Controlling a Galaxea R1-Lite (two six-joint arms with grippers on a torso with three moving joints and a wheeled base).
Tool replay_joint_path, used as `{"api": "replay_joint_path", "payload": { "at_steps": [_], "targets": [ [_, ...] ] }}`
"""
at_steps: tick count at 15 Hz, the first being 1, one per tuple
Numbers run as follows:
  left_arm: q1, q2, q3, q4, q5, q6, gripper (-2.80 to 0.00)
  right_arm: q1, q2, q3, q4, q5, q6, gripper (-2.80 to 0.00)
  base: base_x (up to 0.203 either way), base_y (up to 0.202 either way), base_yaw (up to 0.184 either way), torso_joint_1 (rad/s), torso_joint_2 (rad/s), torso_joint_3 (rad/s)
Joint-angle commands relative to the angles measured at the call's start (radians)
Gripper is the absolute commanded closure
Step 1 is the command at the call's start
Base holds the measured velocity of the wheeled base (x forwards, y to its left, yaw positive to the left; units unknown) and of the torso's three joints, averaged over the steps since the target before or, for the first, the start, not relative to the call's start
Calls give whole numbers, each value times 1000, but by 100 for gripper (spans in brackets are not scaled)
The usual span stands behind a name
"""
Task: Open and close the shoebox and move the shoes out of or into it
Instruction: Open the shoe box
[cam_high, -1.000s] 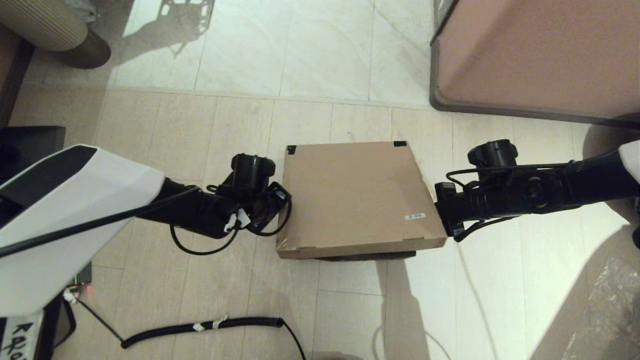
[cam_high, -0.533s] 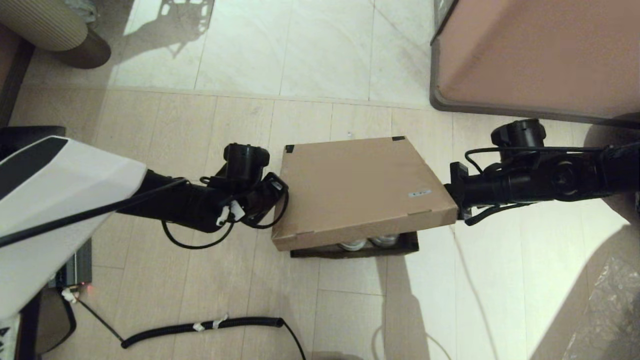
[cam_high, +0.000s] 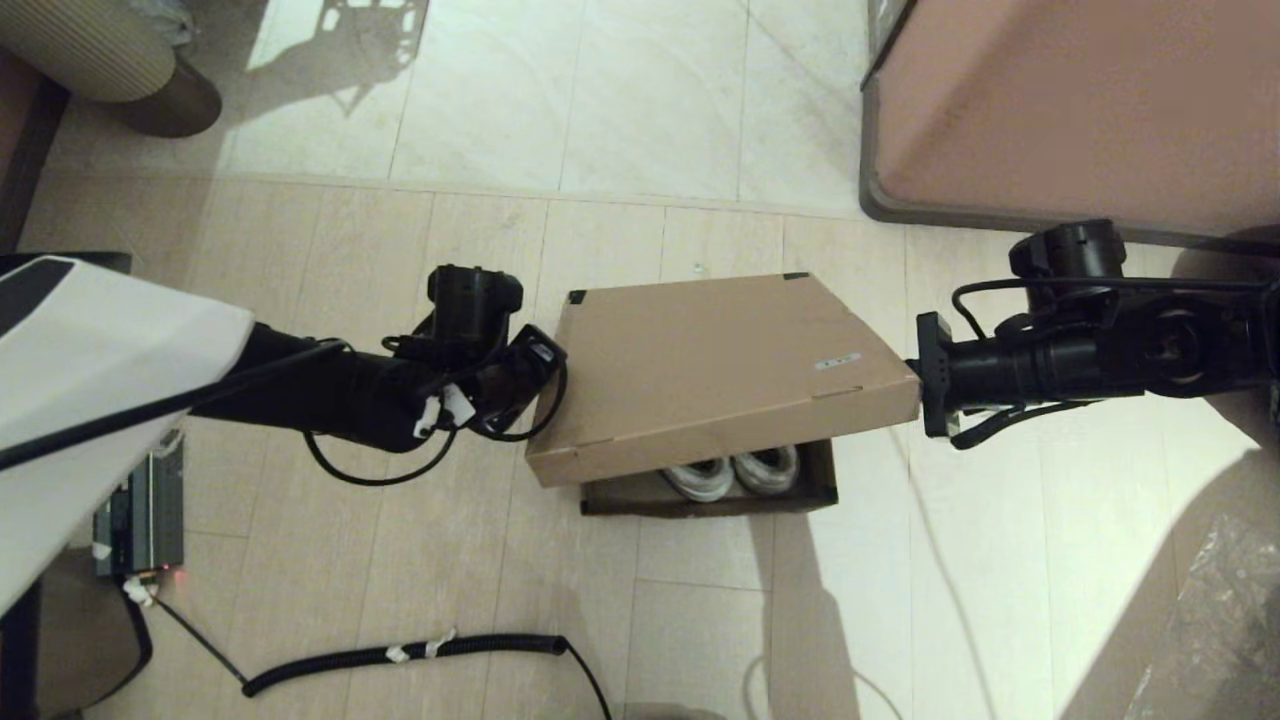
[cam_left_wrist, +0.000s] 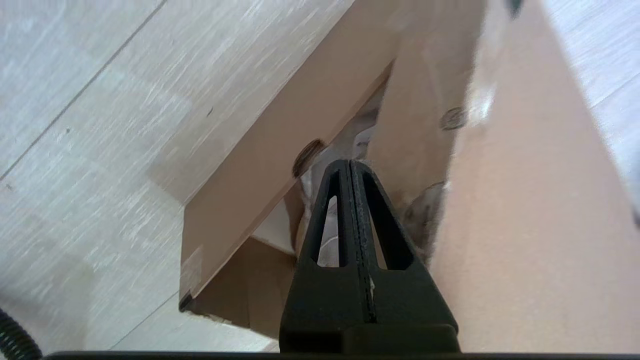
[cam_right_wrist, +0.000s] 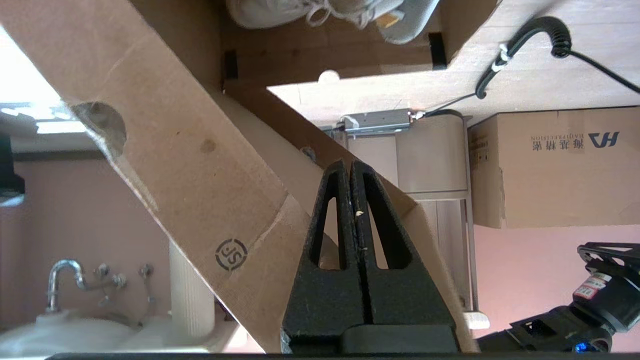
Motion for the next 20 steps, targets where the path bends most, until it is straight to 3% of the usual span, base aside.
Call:
{"api": "replay_joint_path", "payload": {
  "at_steps": [1, 11, 16, 18, 20],
  "targets": [
    [11, -17, -3, 0, 3, -4, 0, 0, -14, 1, -1, 3, 10, 0, 0, 0, 0, 0, 0, 0],
    [72, -84, 4, -2, 11, -6, 0, -1, 0, -36, 5, 2, 7, 0, 0, 0, 0, 0, 0, 0],
    [102, -131, 50, -8, 12, -7, 0, -7, 29, -133, 9, 7, 11, 0, 0, 0, 0, 0, 0, 0],
    [105, -152, 88, -12, 12, -8, 0, -30, 43, -204, 10, 47, 19, 0, 0, 0, 0, 0, 0, 0],
    [111, -159, 106, -12, 12, -8, 0, -55, 76, -301, 8, 56, 77, 0, 0, 0, 0, 0, 0, 0]
  ]
}}
